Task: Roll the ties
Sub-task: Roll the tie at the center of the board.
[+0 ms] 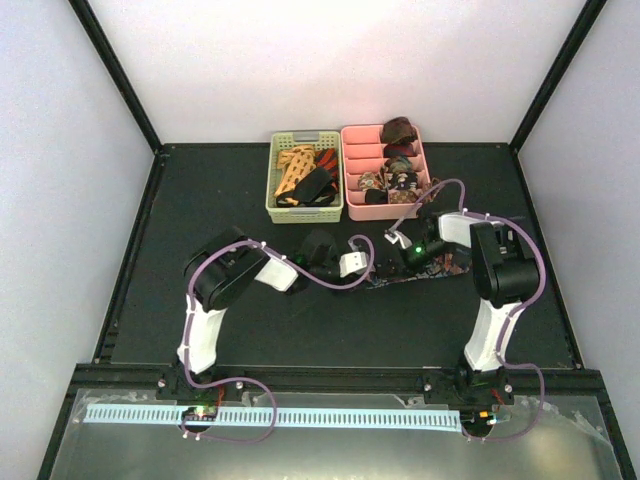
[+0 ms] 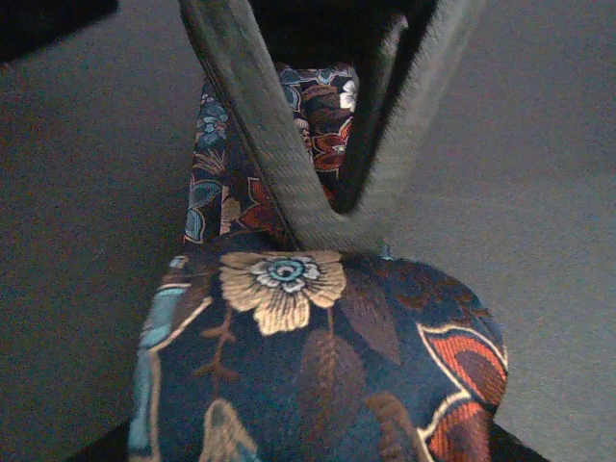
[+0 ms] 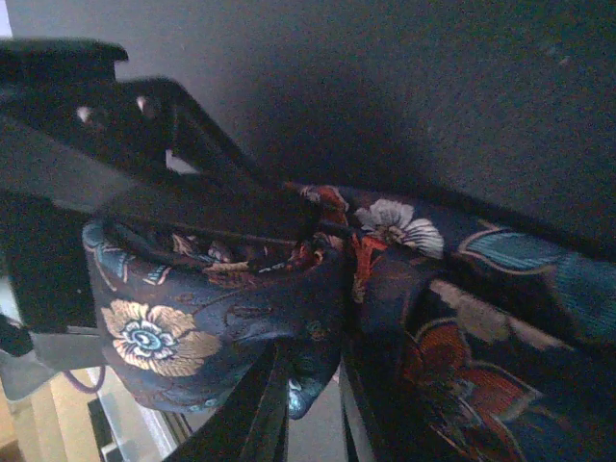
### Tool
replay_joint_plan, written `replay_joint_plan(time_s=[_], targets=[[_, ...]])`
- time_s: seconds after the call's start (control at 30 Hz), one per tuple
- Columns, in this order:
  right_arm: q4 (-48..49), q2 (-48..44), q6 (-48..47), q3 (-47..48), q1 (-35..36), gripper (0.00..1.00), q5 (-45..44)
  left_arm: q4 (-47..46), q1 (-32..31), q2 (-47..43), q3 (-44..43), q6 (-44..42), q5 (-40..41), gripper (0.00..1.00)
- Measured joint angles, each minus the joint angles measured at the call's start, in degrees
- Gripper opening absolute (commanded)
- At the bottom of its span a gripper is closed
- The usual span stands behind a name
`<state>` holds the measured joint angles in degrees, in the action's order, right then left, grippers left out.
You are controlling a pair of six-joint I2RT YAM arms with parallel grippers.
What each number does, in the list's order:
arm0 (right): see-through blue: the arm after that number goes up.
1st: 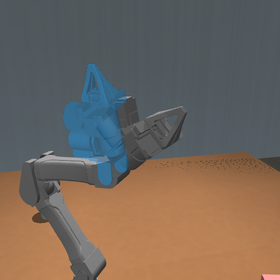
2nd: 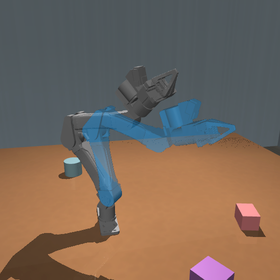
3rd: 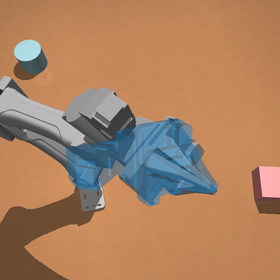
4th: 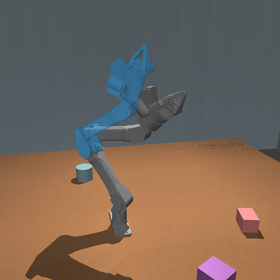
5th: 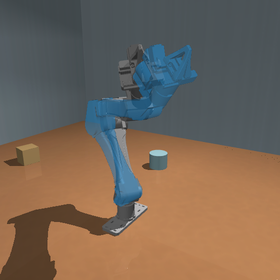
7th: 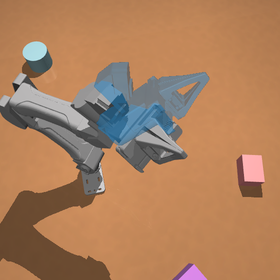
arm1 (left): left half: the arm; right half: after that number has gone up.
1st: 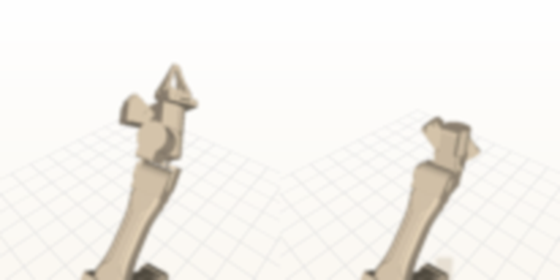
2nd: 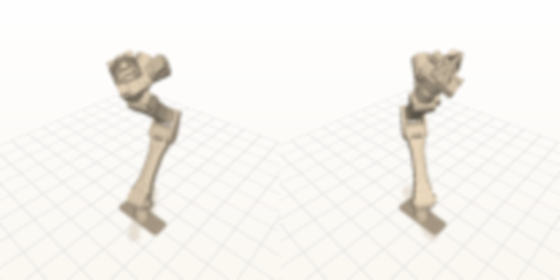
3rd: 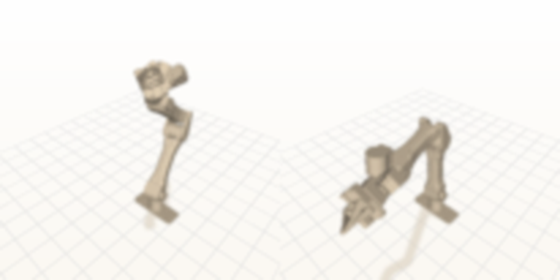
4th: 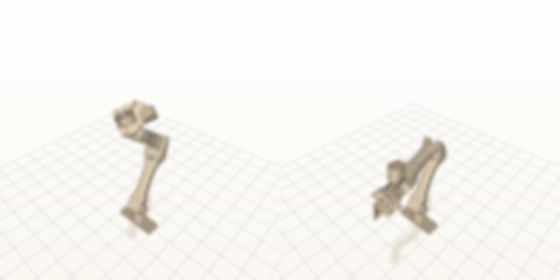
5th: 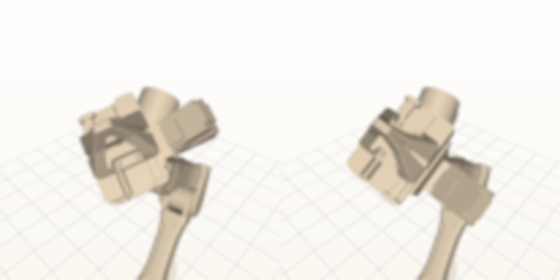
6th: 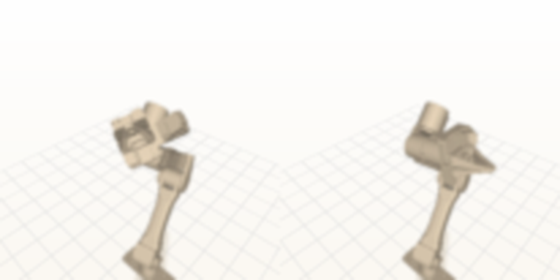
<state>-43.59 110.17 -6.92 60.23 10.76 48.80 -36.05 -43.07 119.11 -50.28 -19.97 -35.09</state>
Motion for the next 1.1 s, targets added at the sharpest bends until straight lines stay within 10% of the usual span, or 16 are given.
replay_joint_plan(time_s=[1.1], targets=[[-2.8, -0.3, -0.8, 1.1, -2.1, 0.28, -5.0, 19.6, -0.8, -10.0, 1.8, -1.8, 6.6, 0.38]])
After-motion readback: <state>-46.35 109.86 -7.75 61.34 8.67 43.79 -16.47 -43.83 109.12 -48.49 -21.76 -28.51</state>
